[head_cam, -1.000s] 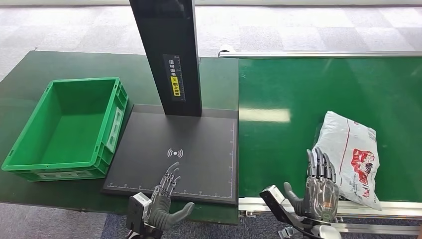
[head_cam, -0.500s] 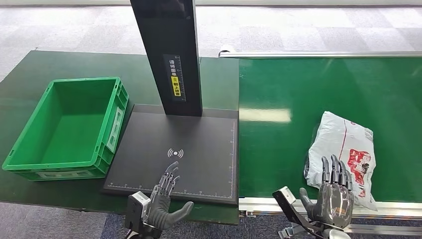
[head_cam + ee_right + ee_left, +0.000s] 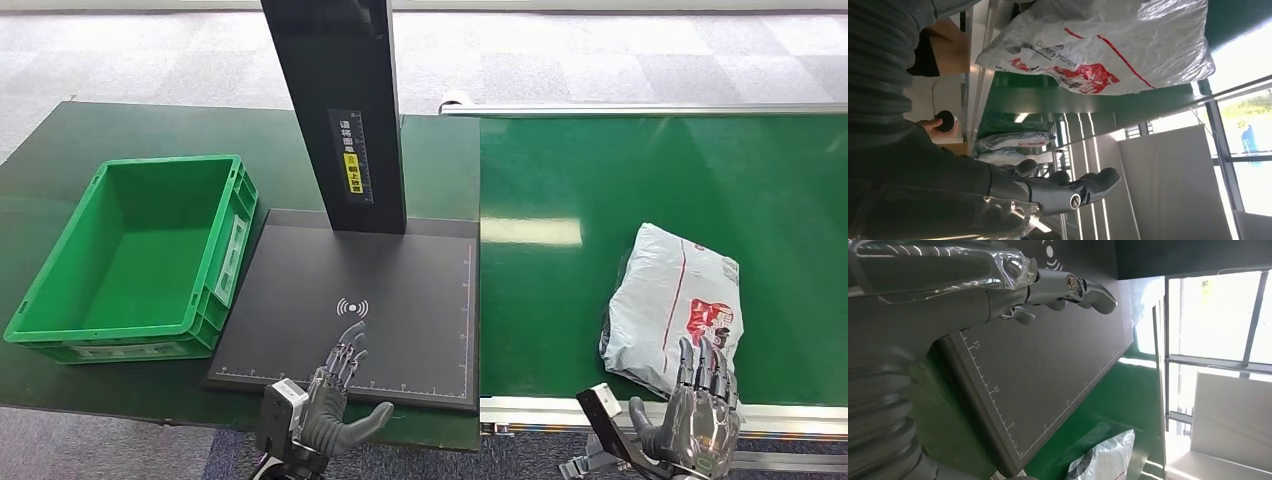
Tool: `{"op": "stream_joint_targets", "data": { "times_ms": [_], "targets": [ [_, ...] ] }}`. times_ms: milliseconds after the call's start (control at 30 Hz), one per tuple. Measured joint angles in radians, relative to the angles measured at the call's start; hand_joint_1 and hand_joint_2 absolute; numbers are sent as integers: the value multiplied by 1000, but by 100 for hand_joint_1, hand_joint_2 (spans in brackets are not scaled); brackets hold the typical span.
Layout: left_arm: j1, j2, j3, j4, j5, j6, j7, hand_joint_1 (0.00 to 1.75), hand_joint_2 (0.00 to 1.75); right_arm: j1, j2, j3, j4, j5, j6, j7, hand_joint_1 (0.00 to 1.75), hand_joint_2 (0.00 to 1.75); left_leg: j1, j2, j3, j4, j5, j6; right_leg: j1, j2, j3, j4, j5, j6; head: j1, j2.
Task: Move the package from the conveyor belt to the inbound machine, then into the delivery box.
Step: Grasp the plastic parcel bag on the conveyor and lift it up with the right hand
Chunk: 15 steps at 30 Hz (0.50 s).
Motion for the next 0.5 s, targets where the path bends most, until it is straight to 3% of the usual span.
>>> {"op": "stream_joint_targets", "data": {
  "times_ms": [500],
  "targets": [
    [-35,-6,0,26,-2,-15,-1,0,175,-134,-1,-62,260,-39,-57,-98,0,175,0,0,0,0,0,0,0,0,0,0,0,0,0,0]
  ]
}}
